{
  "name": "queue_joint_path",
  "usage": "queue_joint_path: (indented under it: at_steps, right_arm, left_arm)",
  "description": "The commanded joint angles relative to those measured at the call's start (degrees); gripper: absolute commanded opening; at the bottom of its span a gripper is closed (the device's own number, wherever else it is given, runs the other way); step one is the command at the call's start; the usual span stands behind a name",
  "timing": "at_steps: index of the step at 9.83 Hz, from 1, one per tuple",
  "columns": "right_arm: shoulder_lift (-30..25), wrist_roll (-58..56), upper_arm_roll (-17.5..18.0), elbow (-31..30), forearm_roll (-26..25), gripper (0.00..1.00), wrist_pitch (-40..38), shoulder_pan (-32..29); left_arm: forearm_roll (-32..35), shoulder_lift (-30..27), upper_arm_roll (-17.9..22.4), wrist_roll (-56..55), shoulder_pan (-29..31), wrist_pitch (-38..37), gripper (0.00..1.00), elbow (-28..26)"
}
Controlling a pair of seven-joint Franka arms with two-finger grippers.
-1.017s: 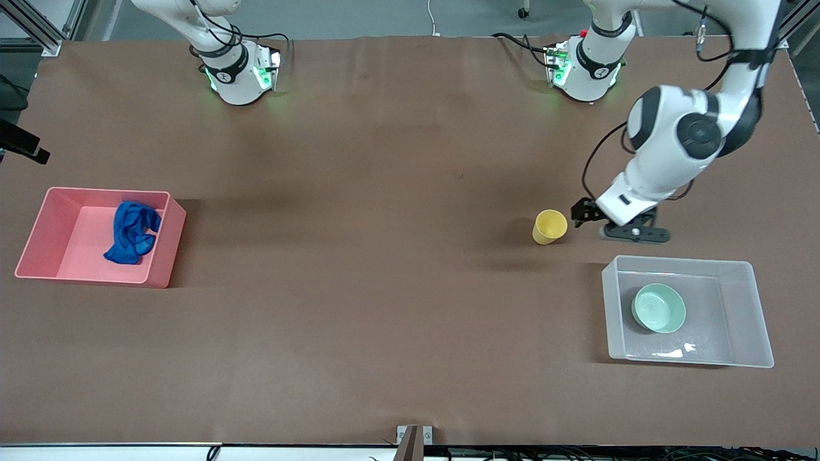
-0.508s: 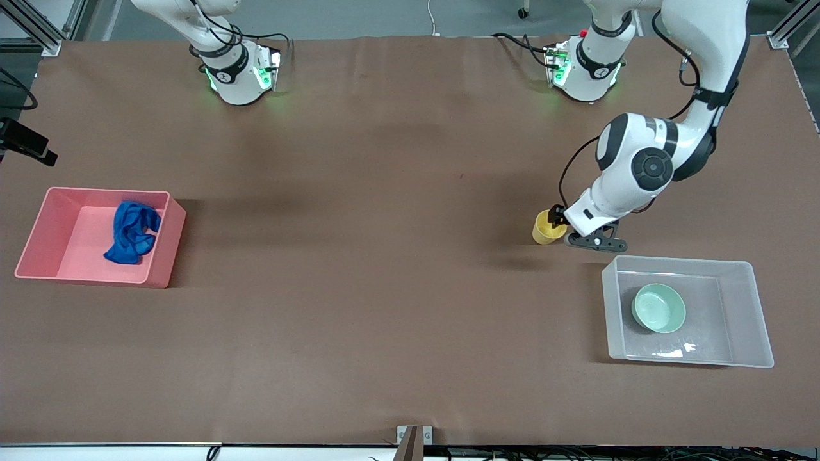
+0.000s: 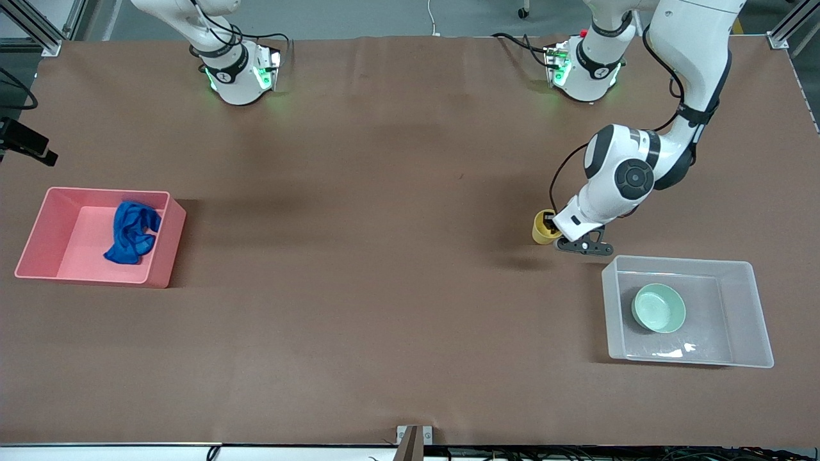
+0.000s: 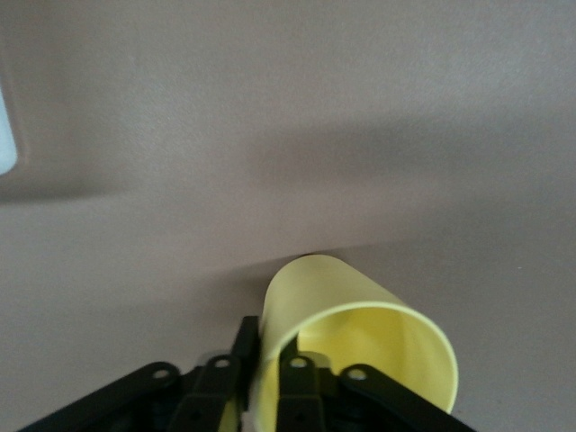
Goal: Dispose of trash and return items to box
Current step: 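Carry the yellow cup with the left gripper and lower it into the green bowl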
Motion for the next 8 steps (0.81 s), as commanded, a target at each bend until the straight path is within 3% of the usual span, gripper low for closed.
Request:
queue_joint_path:
  at_steps: [1, 4, 8]
  right_arm:
    - [-0.9, 0.2, 0.1, -0.5, 0.6, 1.0, -0.1, -0.3]
    - [-0.9, 0.2, 0.1, -0.5, 0.6, 1.0, -0.3, -0.2]
    - [-0.9, 0.2, 0.1, -0.5, 0.6, 1.0, -0.4, -0.3]
  left_arm:
    - [0.9, -4.8, 1.0, 0.7, 0.7, -3.1, 0.0, -0.3]
    - [-0.7, -4.6, 7.1, 0.9, 0.8, -9.8, 0.0, 12.2]
    - [-3.2, 8.0, 15.5, 3.2, 1.0, -10.5, 0.0, 28.4]
